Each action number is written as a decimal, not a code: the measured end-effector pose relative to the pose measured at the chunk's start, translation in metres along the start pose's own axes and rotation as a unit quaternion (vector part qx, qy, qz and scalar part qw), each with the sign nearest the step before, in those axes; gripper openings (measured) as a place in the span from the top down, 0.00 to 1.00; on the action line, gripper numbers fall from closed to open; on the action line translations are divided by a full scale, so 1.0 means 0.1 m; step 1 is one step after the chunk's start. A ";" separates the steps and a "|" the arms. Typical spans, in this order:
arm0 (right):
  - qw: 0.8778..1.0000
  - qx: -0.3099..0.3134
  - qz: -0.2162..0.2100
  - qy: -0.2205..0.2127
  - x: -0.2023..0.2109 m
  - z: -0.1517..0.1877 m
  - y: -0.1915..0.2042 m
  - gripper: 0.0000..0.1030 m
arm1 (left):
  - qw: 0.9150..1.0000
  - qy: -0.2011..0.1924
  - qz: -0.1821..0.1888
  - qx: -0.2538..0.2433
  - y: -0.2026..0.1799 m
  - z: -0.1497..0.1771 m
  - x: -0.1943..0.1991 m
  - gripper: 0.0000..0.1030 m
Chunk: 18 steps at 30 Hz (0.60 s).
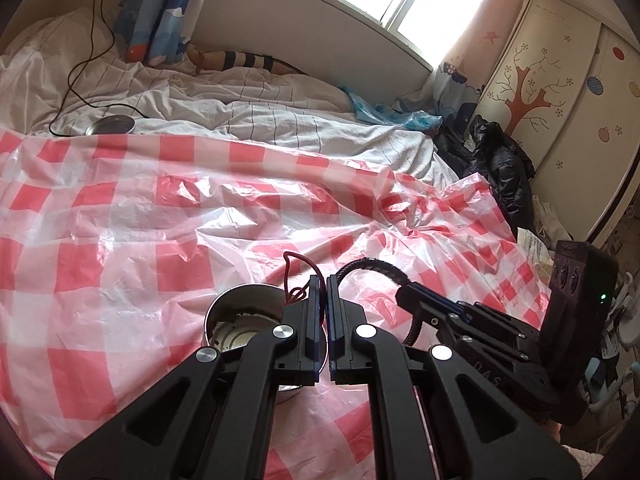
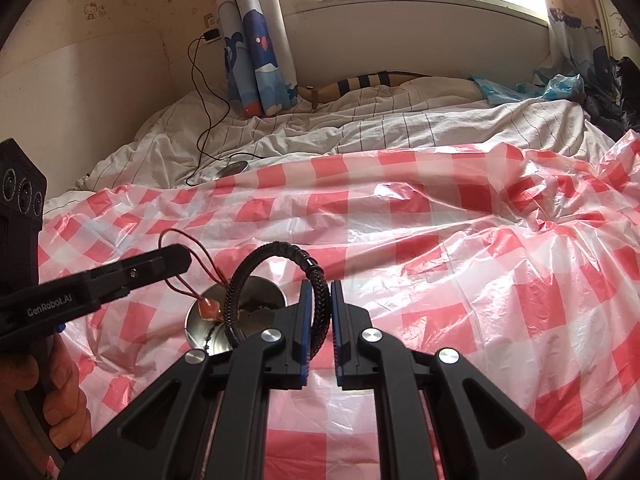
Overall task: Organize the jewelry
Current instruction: 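Carry the bracelet to the silver tin and drop it in with the right gripper, then move the right gripper back to the jewelry pile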
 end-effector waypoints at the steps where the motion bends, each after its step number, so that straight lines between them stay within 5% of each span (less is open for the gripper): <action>1: 1.000 -0.004 0.002 0.001 -0.01 0.00 -0.03 0.90 | 1.000 0.008 -0.003 0.004 0.03 0.04 -0.07 0.97; 7: 1.000 -0.008 0.005 0.006 -0.08 0.01 -0.07 0.90 | 0.994 0.087 -0.063 0.014 0.30 0.33 -0.38 0.96; 9: 1.000 -0.006 0.002 0.007 -0.10 0.01 -0.04 0.90 | 0.991 0.107 -0.077 0.011 0.34 0.39 -0.37 0.80; 12: 1.000 0.002 -0.002 0.011 -0.13 0.02 0.04 0.90 | 0.990 0.096 -0.107 -0.004 0.38 0.39 -0.19 0.51; 18: 0.999 0.025 -0.014 0.018 -0.24 0.05 0.29 0.90 | 0.991 0.058 -0.119 0.012 0.46 0.41 0.36 0.43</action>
Point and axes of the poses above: each gripper's, at about its wrist camera, not at the fingertips, and x roughly against the way its jaws point, y to its left, z to its underside, the point moved 10 cm from there along -x, roughly the way its jaws point, and after that the axes turned 5 degrees about z, right-handed, at the moved point
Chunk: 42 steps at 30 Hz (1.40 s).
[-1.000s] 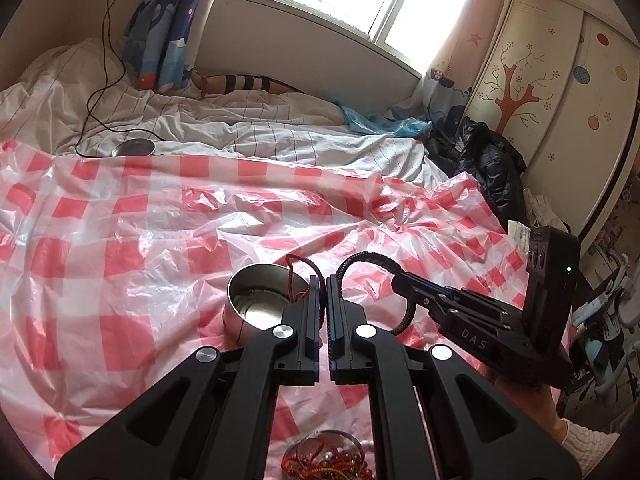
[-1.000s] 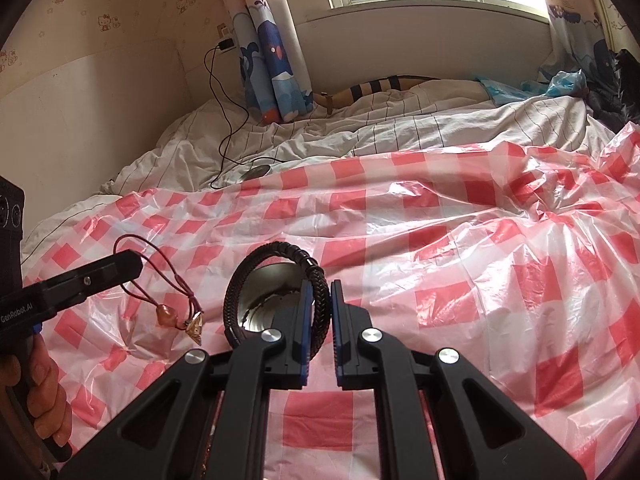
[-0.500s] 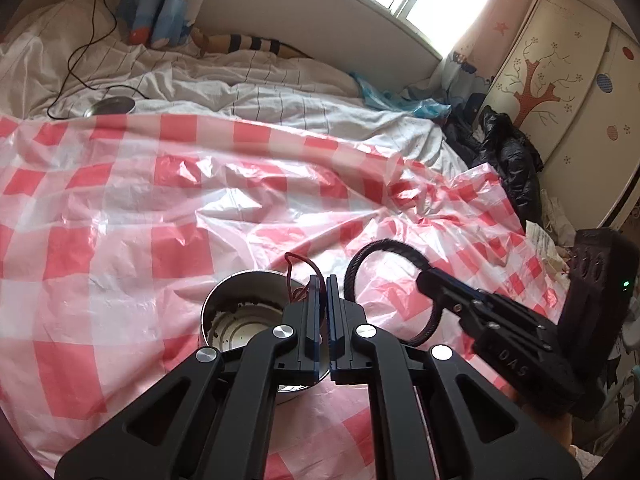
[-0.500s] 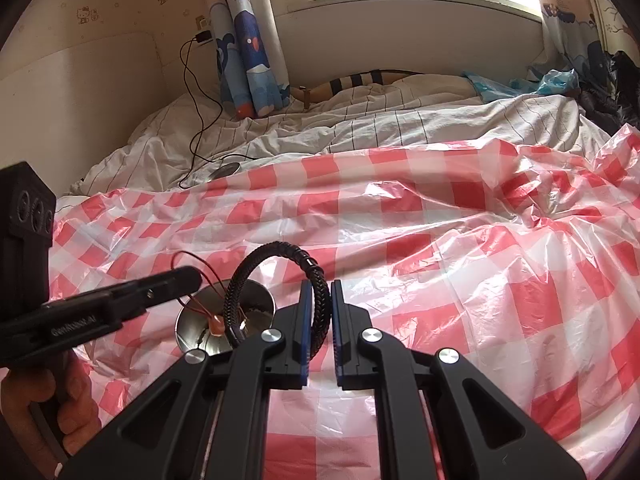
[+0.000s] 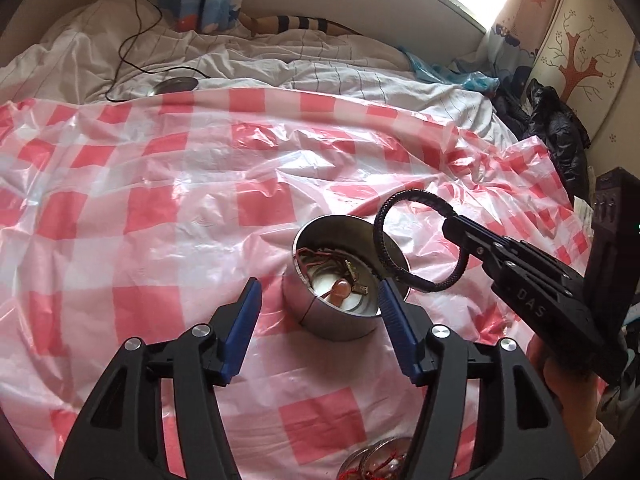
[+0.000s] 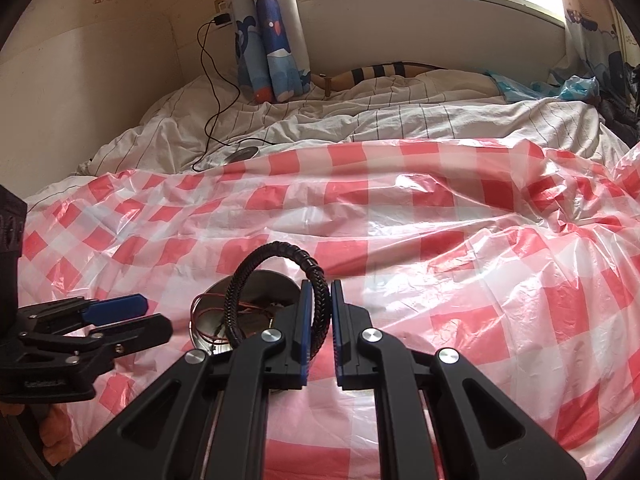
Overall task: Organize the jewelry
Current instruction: 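Move the right gripper back to the jewelry pile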
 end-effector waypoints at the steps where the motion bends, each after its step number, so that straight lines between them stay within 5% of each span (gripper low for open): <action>1: 1.000 0.004 -0.003 0.001 -0.02 0.00 0.05 0.90 | 1.000 -0.006 0.000 0.010 0.06 0.01 0.08 0.42; 9: 0.998 0.044 -0.008 0.040 -0.35 0.15 0.38 0.90 | 0.995 -0.048 0.003 0.083 0.36 0.22 0.50 0.28; 17: 0.992 0.096 0.026 0.080 -0.55 0.29 0.40 0.90 | 0.995 -0.033 0.004 0.092 0.43 0.34 0.37 0.28; 19: 0.993 0.091 0.038 0.068 -0.48 0.22 0.33 0.84 | 0.996 -0.030 0.000 0.083 0.40 0.35 0.34 0.28; 21: 0.995 0.082 0.044 0.041 -0.31 0.10 0.27 0.67 | 0.997 -0.032 -0.012 0.068 0.36 0.35 0.35 0.28; 25: 0.996 0.071 0.050 -0.001 0.14 0.02 0.16 0.65 | 0.997 -0.043 -0.060 0.021 0.25 0.34 0.42 0.28; 28: 0.995 0.074 0.060 -0.015 0.47 0.15 0.09 0.52 | 0.993 -0.058 -0.101 -0.004 0.17 0.43 0.55 0.21; 34: 0.998 0.035 0.059 0.009 0.92 0.78 -0.08 0.40 | 0.985 -0.063 -0.159 -0.010 0.17 0.76 0.70 0.12; 38: 0.998 0.004 0.056 0.024 1.00 1.12 -0.18 0.38 | 0.986 -0.051 -0.160 -0.026 0.10 0.83 0.63 0.09; 42: 0.999 0.004 0.032 0.026 0.93 1.11 -0.06 0.38 | 0.987 -0.047 -0.150 -0.033 0.02 0.86 0.59 0.08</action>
Point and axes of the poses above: each gripper's, at about its wrist camera, not at the fingertips, and x roughly against the way its jaws point, y to its left, z to its underside, the point moved 10 cm from there along -x, roughly the way its jaws point, and after that the axes turned 5 degrees about z, right-handed, at the moved point
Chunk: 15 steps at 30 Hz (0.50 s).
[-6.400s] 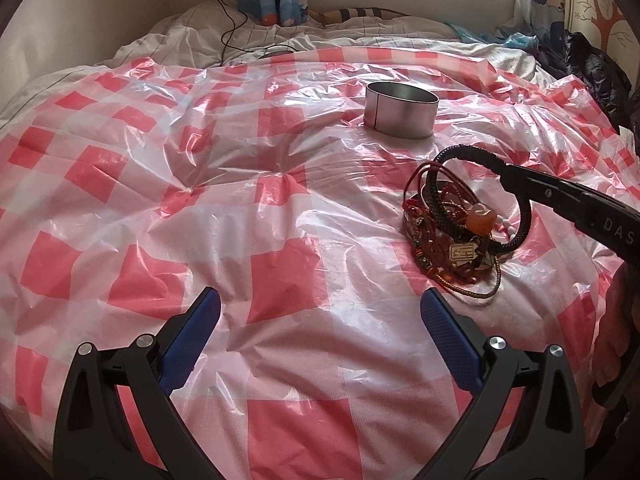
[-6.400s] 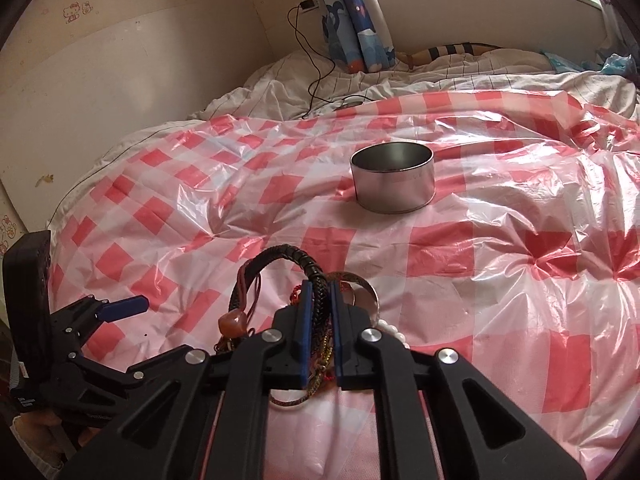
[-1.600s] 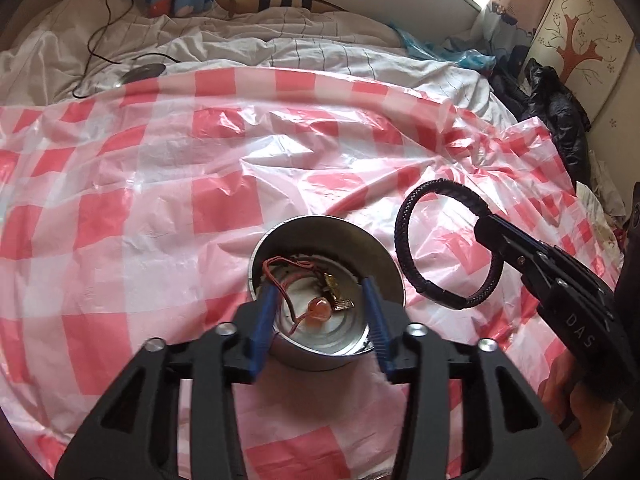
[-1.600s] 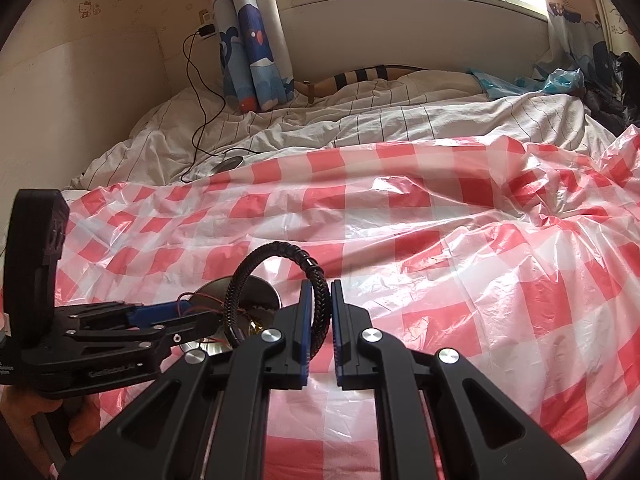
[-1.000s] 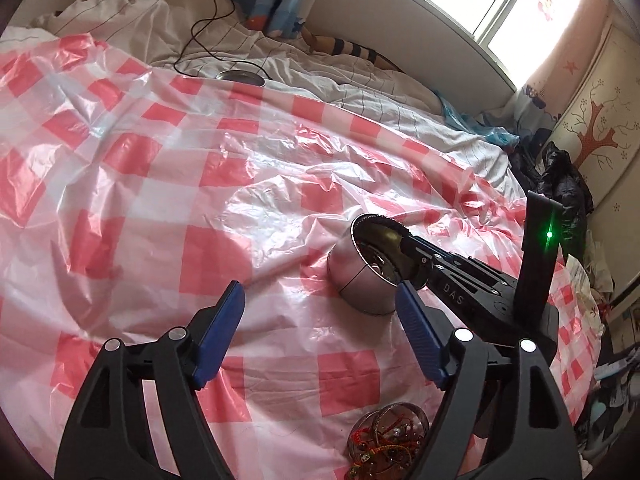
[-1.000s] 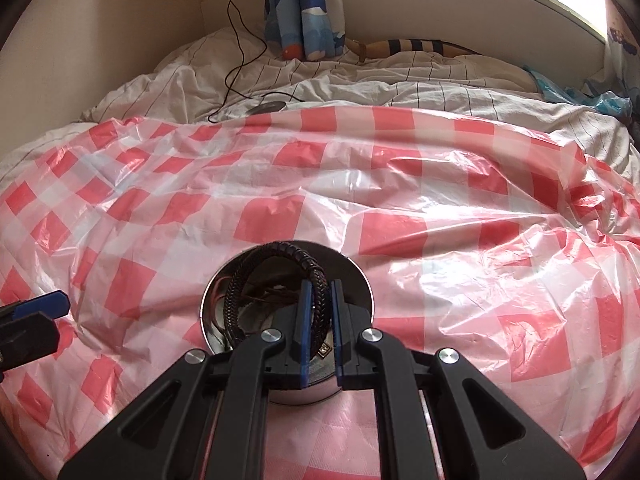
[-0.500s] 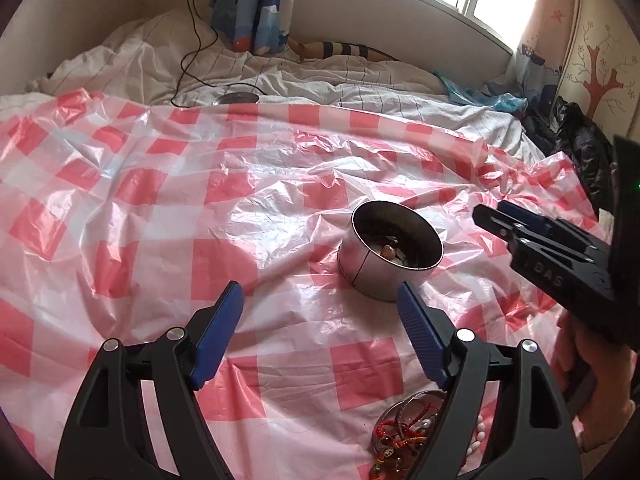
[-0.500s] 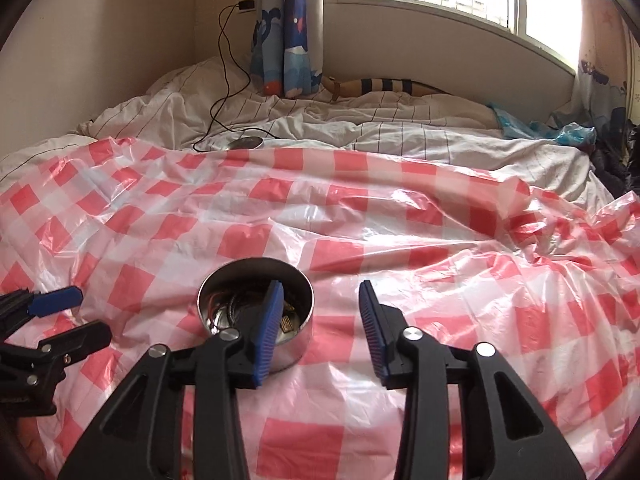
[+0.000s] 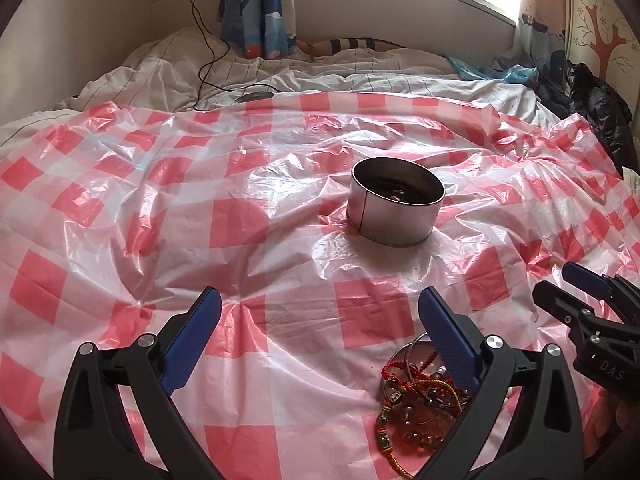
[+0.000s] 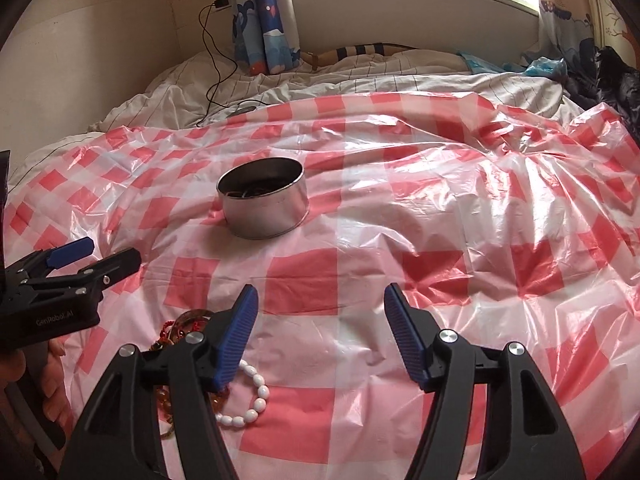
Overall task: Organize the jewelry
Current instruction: 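Move the right gripper back to the jewelry pile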
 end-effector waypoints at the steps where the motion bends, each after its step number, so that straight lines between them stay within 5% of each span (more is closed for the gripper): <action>1: 1.000 0.008 -0.003 -0.003 0.00 -0.01 0.04 0.38 | 1.000 0.001 -0.001 -0.002 -0.01 0.01 0.00 0.08; 15: 0.998 0.042 -0.035 0.008 -0.01 0.10 0.23 0.38 | 1.000 0.006 -0.016 -0.026 -0.07 0.01 -0.04 0.07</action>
Point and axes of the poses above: each gripper's, at about its wrist camera, not at the fingertips, and x roughly against the way its jaws point, y to its left, z to its underside, the point moved 10 cm from there along -x, roughly the way its jaws point, and after that the axes turned 5 degrees about z, right-handed, at the moved point
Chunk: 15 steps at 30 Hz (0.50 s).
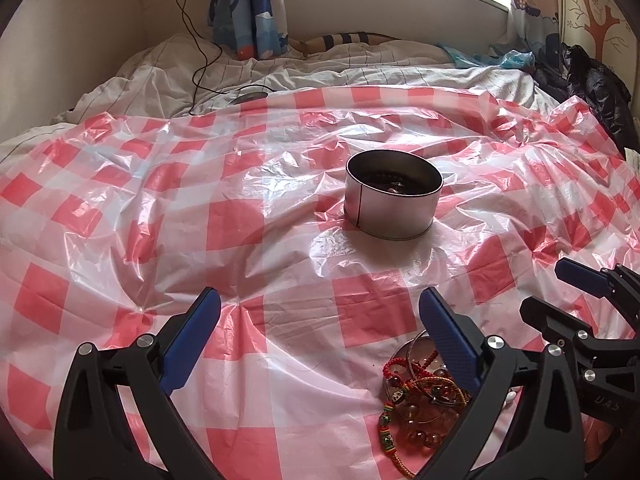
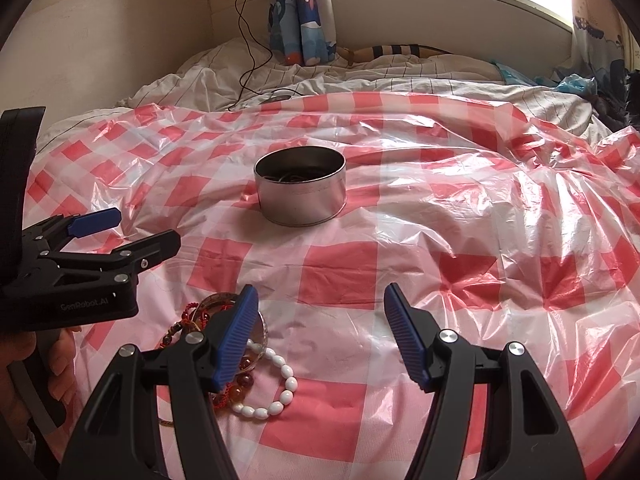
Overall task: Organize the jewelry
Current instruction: 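Move the right gripper back to the jewelry pile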
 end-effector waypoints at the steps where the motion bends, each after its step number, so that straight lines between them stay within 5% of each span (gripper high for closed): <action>1: 1.000 0.001 -0.002 0.001 0.00 0.00 0.00 0.38 | 1.000 0.000 -0.001 0.000 0.00 0.00 0.00 0.07; 6: 1.000 0.007 -0.009 0.001 0.01 0.01 0.05 0.38 | 1.000 0.006 0.009 0.000 -0.01 0.01 -0.01 0.07; 9: 1.000 0.016 -0.014 0.001 0.03 0.01 0.05 0.38 | 0.997 0.029 0.066 0.003 -0.04 0.03 -0.03 0.07; 12: 0.998 0.015 -0.056 0.014 0.05 0.03 0.11 0.39 | 0.992 0.051 0.110 0.034 0.09 0.05 -0.04 0.07; 15: 0.994 0.030 -0.099 0.024 0.07 0.08 0.27 0.43 | 0.991 0.050 0.106 0.063 0.28 0.05 -0.05 0.07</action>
Point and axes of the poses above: each gripper's, at about its wrist camera, not at the fingertips, and x roughly against the way its jaws point, y to its left, z to its underside, the point moved 10 cm from there along -x, roughly the way its jaws point, and after that the axes turned 5 degrees about z, right-handed, at the moved point
